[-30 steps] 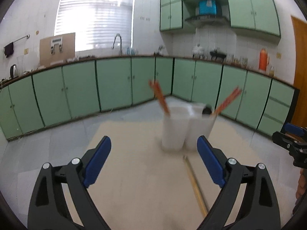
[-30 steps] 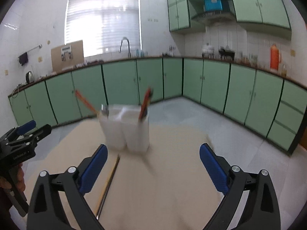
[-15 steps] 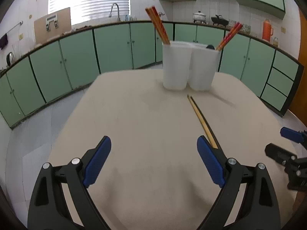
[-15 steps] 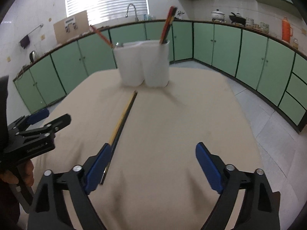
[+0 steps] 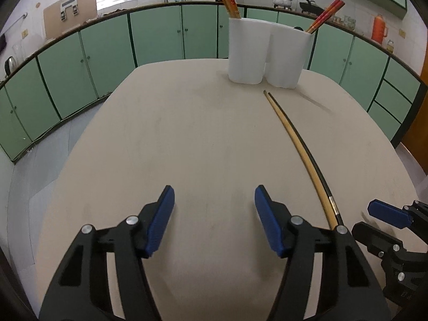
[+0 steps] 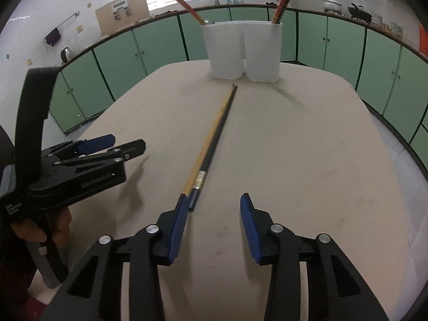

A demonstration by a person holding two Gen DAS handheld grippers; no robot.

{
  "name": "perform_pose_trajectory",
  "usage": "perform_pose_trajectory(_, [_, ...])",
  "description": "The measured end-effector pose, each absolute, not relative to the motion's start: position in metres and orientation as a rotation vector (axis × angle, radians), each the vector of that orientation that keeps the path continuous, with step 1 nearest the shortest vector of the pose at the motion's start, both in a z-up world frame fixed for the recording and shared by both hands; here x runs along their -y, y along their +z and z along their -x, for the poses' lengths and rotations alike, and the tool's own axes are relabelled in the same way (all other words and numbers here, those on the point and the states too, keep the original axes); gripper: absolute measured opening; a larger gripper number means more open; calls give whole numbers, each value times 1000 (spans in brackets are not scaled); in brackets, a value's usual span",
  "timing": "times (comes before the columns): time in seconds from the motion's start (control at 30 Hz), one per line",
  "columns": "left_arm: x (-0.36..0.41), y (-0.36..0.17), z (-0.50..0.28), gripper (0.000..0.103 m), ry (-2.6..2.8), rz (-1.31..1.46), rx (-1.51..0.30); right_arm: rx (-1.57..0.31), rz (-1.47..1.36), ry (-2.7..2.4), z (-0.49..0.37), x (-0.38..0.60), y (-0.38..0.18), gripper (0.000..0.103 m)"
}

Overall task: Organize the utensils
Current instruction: 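Move both tools back toward the last black-and-wooden chopstick, then grasp the black chopstick with the right tool while the left tool lowers to the wooden one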

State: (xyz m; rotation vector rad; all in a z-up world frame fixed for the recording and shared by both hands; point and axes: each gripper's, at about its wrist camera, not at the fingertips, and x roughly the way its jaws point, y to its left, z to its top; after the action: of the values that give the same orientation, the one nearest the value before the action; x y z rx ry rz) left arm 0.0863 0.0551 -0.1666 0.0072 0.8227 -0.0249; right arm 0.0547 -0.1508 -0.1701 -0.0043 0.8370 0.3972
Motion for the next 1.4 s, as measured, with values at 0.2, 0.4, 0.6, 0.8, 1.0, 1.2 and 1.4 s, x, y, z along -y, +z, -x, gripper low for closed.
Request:
perform_pose_trajectory(0.2, [-54, -168, -81, 61, -24, -4, -830, -851, 30, 398, -52, 138, -177, 26])
perform_pose_trajectory(0.4, [-53, -163, -83, 61, -21, 3, -817, -835, 39, 369, -54, 133, -177, 16])
perform_pose_trajectory(0.6, [-49, -161, -84, 61, -24, -4, -802, -836, 21, 361, -58, 138, -179, 8])
perform_pose_trajectory(0.8, [-43, -160, -84, 61, -29, -14, -799, -835, 26, 373, -63, 133, -180, 8])
perform_pose_trajectory(1.0, [-41, -156, -84, 61, -38, -16, -789, -830, 7, 354, -59, 141, -180, 7])
perform_pose_trajectory(1.2, [-27, -152, -80, 61, -81, -27, -780, -864, -61, 258, -55, 175, -179, 6])
perform_pose_trajectory(1.4, [-8, -147, -76, 61, -140, -37, -775, -880, -88, 164, -52, 200, -180, 6])
